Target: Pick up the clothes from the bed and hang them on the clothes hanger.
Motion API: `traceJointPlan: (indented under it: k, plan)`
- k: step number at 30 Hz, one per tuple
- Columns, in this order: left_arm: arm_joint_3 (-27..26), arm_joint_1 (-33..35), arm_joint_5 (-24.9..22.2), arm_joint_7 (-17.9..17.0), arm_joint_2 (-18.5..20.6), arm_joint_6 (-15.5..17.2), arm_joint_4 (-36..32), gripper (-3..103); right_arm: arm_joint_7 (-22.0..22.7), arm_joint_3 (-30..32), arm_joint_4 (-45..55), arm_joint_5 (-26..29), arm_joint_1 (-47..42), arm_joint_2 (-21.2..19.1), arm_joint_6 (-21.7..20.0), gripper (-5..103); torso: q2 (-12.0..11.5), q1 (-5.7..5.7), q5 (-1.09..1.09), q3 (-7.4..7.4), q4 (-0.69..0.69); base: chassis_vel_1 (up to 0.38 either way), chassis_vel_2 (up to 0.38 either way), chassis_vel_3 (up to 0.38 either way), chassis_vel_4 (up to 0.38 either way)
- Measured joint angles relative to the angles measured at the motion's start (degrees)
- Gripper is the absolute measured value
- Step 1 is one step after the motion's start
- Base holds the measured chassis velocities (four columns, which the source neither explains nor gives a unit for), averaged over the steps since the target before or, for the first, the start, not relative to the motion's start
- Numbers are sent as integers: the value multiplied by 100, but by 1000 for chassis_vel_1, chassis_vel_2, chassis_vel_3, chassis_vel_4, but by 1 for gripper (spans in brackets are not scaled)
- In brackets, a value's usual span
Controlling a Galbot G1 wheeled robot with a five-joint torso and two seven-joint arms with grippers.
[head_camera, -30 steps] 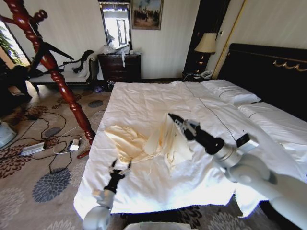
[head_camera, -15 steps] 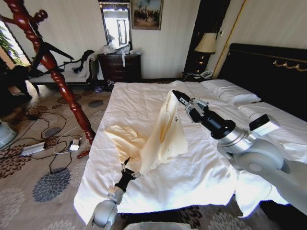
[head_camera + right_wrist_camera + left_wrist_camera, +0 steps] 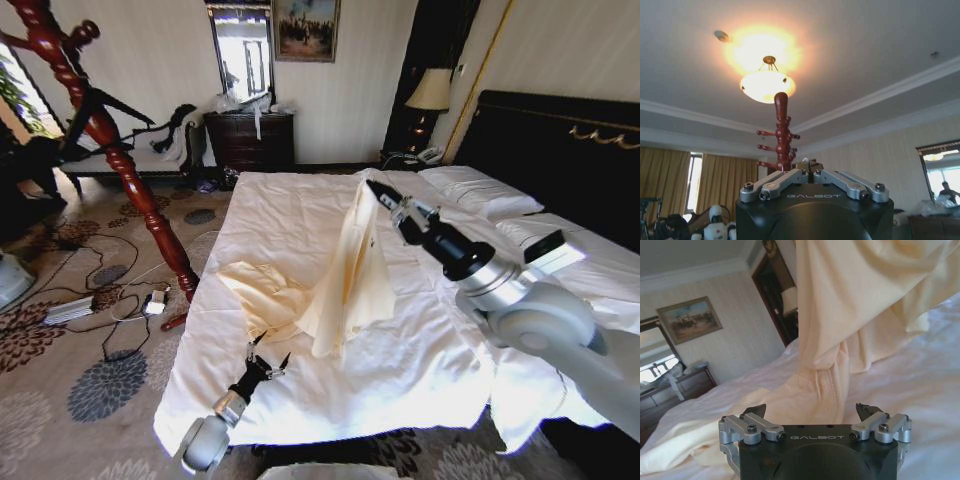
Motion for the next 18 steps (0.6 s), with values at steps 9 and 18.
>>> traceJointPlan:
  k: [9, 18]
  plan:
    - [135, -462, -897, 136, 18, 123, 99, 100, 1, -100, 61, 199, 571, 86, 3, 0, 0, 0, 0, 0, -1, 0, 0, 0, 0]
    - [196, -227, -1581, 492, 466, 263, -247, 100, 48, -101, -136, 112, 562, 244, 3, 0, 0, 0, 1, 0, 1, 0, 0, 0, 0]
